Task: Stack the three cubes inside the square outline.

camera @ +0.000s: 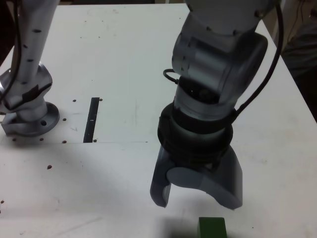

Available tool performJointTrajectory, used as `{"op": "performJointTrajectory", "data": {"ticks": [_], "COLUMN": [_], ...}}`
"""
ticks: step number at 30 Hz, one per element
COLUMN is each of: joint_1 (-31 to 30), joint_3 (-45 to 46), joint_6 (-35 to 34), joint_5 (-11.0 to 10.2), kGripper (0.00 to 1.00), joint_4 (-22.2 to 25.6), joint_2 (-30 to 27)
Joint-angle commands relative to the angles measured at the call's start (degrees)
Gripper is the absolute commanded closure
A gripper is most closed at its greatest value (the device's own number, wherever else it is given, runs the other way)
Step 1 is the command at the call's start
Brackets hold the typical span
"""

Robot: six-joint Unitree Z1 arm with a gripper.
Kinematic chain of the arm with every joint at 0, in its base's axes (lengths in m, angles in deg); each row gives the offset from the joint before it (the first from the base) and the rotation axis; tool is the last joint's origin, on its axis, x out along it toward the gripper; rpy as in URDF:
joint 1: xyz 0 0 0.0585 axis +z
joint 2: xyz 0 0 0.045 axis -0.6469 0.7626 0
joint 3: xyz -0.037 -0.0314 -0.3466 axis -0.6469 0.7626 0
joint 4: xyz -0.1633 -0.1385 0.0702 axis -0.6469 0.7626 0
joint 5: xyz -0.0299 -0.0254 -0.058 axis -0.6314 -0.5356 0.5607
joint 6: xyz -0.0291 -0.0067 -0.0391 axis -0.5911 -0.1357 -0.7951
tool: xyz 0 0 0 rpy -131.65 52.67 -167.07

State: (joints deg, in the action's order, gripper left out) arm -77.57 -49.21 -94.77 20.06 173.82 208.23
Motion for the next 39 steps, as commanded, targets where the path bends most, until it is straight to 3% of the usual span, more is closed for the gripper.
{"op": "performJointTrajectory", "data": {"ticks": [1, 13, 39], "joint_1": [-0.4, -1.0, 2.9], "joint_3": [-0.6, -2.0, -5.8], "joint_6": [-0.3, -1.7, 2.4], "joint_5": [0.4, 2.5, 4.5], "kGripper": [0.01, 0.01, 0.08], "joint_4": [-0.2, -0.9, -1.5], "joint_2": [0.6, 3.4, 11.8]}}
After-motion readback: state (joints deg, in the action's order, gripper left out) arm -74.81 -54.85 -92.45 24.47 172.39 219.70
